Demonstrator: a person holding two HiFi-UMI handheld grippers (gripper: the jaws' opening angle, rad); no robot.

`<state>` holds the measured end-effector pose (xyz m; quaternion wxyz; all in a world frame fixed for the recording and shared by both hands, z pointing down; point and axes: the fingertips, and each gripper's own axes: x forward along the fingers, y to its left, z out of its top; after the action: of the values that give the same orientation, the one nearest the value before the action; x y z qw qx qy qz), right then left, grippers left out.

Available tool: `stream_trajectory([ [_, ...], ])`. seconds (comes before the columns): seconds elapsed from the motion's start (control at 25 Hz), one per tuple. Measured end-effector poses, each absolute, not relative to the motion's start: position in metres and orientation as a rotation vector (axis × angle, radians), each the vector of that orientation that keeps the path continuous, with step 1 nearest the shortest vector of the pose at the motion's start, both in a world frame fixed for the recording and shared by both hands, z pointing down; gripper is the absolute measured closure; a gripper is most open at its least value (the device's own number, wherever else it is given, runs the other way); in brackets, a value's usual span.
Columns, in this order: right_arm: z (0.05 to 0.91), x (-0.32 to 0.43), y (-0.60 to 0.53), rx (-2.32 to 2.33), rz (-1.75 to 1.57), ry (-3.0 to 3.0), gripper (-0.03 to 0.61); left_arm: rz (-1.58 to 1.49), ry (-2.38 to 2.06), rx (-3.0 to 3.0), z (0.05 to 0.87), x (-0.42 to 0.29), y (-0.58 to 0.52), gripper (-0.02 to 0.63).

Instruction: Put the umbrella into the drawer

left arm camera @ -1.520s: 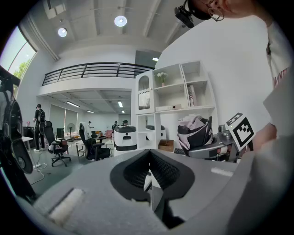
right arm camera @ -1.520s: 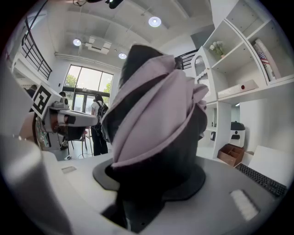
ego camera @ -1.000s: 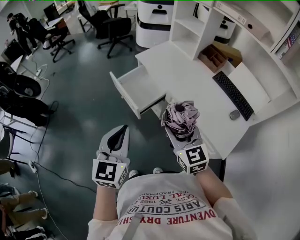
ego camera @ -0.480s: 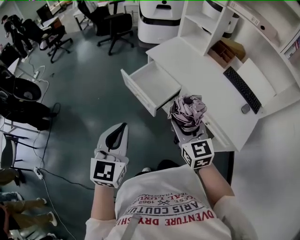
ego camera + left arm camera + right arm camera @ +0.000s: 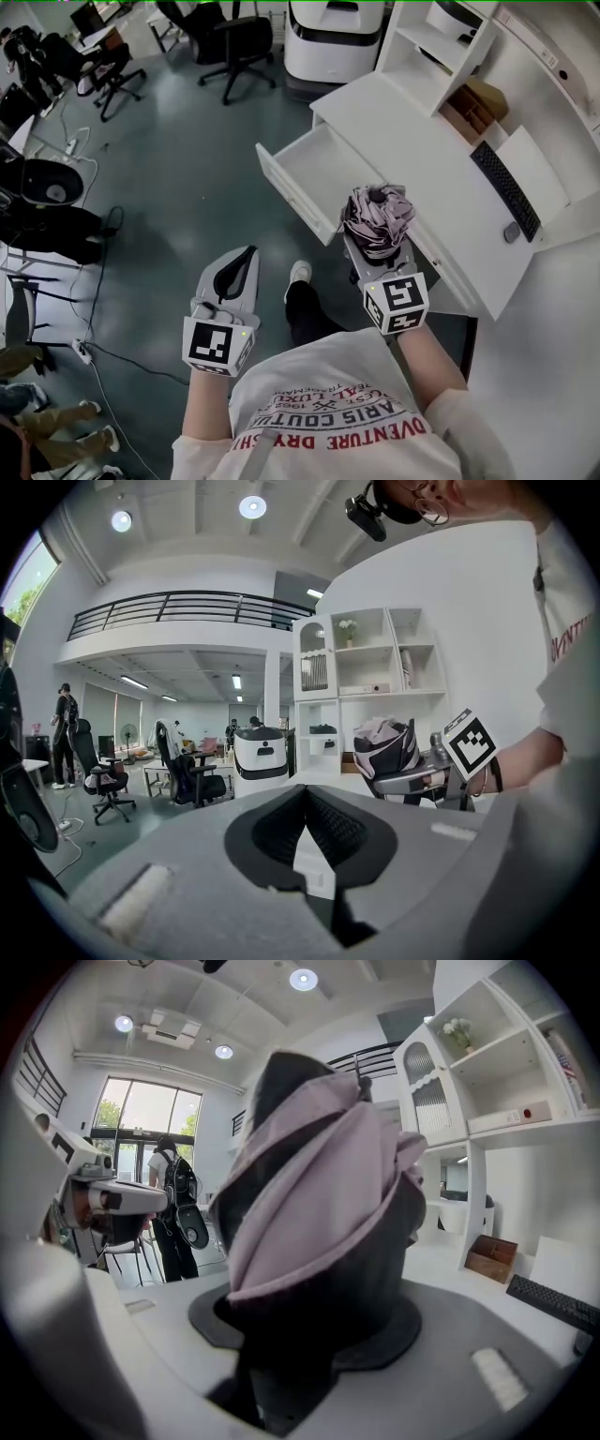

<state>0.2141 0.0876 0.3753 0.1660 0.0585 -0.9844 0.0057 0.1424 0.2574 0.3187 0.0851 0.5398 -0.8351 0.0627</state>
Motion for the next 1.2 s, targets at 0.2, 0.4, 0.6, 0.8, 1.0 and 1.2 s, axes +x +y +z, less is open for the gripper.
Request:
stream_trajectory([
  [0.2, 0.391, 0.152, 0.055, 0.195, 0.048, -2.77, 0.376, 0.203, -2.447, 1.638, 0.327, 0.08, 0.225, 0.611],
  [0.4, 0.402, 0.088, 0.019, 0.22, 0.069, -2.74, 0.376, 0.22, -2.399, 1.691, 0.327, 0.012, 0.181, 0.611],
  [0.6, 0.407, 0.044, -0.015, 0.266, 0.101, -2.715, 0.376, 0.205, -2.365, 1.74, 0.328, -0.04, 0.137, 0.61],
  [0.8, 0.405, 0.03, -0.033, 0.326, 0.113, -2.692, 0.376, 0.209, -2.277, 1.832, 0.328, -0.066, 0.096, 0.609],
  [1.0, 0.405, 0.023, -0.047, 0.44, 0.133, -2.664, 0.374, 0.216, -2.165, 1.993, 0.322, -0.088, 0.052, 0.609],
  [1.2, 0.41, 0.018, -0.054, 0.611, 0.194, -2.594, 0.374, 0.23, -1.986, 2.167, 0.321, -0.11, 0.012, 0.61],
])
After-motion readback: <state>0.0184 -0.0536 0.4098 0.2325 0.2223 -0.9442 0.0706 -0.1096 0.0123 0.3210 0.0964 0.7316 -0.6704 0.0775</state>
